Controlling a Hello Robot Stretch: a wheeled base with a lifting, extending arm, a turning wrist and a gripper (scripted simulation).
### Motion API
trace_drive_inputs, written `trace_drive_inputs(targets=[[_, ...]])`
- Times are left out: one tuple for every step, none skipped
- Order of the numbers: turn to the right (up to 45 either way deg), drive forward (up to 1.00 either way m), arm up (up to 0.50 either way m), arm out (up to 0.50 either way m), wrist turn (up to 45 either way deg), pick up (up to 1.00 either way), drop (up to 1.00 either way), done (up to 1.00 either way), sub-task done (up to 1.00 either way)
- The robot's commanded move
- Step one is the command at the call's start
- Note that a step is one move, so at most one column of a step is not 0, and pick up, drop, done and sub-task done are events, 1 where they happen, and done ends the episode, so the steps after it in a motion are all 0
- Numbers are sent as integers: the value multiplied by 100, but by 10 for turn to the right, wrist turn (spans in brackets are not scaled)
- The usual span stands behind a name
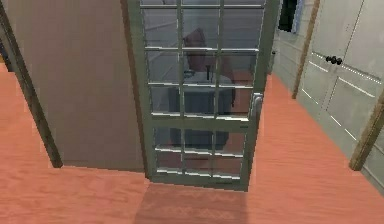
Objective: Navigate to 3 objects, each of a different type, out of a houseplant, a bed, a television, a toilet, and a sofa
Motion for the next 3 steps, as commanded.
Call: trace_drive_inputs(targets=[[0, 5, 0, 0, 0, 0, 0, 0, 0], [450, 0, 0, 0, 0, 0, 0, 0, 0], [60, 0, 0, 0, 0, 0, 0, 0, 0]])
